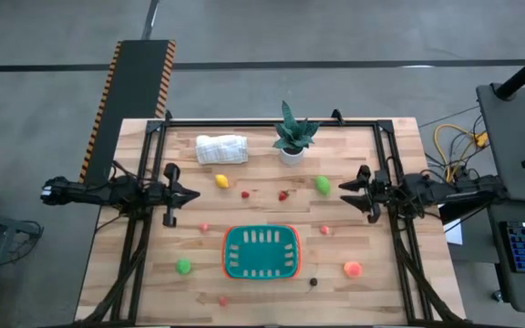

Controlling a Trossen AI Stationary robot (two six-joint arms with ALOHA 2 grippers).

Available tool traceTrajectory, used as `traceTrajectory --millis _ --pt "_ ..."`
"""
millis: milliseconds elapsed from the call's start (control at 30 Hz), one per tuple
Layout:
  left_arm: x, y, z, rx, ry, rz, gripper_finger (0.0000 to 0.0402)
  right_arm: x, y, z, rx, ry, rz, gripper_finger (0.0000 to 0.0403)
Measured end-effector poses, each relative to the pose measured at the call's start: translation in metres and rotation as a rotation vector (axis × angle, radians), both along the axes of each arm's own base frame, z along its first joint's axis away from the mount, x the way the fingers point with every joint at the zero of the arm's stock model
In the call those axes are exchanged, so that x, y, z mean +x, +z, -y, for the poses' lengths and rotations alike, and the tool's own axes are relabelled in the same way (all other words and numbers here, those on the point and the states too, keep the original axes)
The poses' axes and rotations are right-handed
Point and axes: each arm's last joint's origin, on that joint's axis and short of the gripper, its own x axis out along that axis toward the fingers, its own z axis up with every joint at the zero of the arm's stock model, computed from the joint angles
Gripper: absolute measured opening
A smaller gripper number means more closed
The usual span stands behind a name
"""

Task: Pick and placing Produce into tupperware
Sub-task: Put the green guava into the blue bin

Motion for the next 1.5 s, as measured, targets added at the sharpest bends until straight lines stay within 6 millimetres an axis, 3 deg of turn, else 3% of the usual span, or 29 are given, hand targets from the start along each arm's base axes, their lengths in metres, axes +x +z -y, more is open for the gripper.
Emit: traceTrajectory --millis 167,400,633,733,933,1033,1500 --pt "-0.001 0.007 -0.001 -0.011 0.013 0.07 0.0 -0.001 0.033 0.0 -0.044 -0.005 0.123 0.0261" --pt "-0.003 0.017 -0.003 -0.036 0.075 0.174 0.0 0.006 0.082 -0.001 -0.208 -0.025 0.143 0.0285" --pt "-0.006 0.031 -0.004 -0.051 0.11 0.255 0.0006 0.026 0.111 -0.001 -0.229 -0.056 -0.111 0.0286" --pt "-0.004 0.034 -0.004 -0.057 0.114 0.241 0.0033 0.037 0.117 -0.002 -0.198 -0.07 -0.24 0.0286" --pt "0.007 0.031 -0.003 -0.094 0.126 0.155 0.0132 0.056 0.124 -0.002 -0.156 -0.118 -0.401 0.0286" --pt "0.012 0.028 -0.003 -0.091 0.142 0.121 0.0163 0.064 0.121 -0.001 -0.117 -0.182 -0.474 0.0286" --pt "0.017 0.024 -0.002 -0.09 0.142 0.114 0.0173 0.089 0.109 0.001 0.197 -0.401 -0.577 0.0284"
